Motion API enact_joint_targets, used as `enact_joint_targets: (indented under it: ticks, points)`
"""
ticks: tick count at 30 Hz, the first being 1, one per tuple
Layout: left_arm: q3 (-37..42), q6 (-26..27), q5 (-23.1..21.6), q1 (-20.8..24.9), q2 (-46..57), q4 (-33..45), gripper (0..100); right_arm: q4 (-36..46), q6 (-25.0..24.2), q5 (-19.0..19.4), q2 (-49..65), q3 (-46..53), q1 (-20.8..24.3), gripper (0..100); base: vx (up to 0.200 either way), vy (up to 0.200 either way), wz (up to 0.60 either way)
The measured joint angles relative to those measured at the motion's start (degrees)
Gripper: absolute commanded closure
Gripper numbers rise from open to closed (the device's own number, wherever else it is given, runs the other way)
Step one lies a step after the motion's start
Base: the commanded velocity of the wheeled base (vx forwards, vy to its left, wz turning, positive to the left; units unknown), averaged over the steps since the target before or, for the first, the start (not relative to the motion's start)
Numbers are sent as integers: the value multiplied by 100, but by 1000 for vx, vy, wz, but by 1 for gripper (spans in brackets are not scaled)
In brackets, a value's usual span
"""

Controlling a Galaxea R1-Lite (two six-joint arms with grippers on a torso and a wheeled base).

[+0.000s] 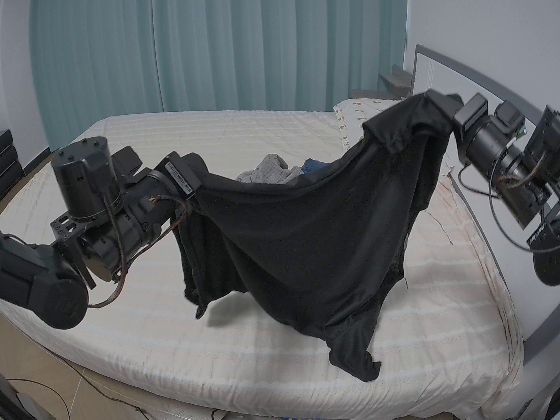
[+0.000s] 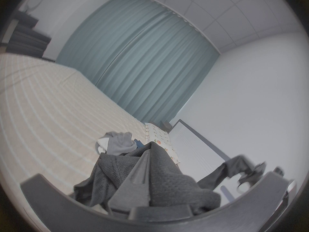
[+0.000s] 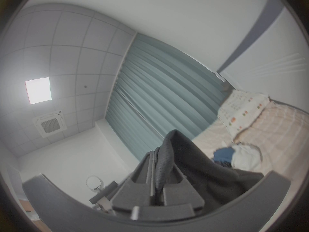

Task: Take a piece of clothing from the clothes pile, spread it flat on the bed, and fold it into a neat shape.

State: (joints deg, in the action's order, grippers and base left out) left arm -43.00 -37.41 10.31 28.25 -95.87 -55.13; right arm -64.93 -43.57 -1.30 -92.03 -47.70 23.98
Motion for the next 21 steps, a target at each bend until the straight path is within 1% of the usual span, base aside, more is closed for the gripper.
enact_joint_targets:
  ticks: [2, 4, 8, 12, 21]
  points:
    - [229, -325, -30, -27, 155, 9, 100, -43, -50, 5, -44, 390, 30, 100, 0, 0, 0]
    - [494, -536, -95, -50, 265, 4, 100, -76, -145, 9, -91, 708, 44, 100, 0, 0, 0]
    - [1197, -745, -372, -94, 411, 2, 100, -148, -329, 73, -190, 1242, 40, 100, 0, 0, 0]
    - [1698, -873, -583, -133, 458, -18, 100, -183, -471, 193, -288, 1720, 9, 100, 0, 0, 0]
    - [1949, -925, -597, -13, 240, -40, 100, -196, -569, 206, -579, 2048, 0, 100, 0, 0, 0]
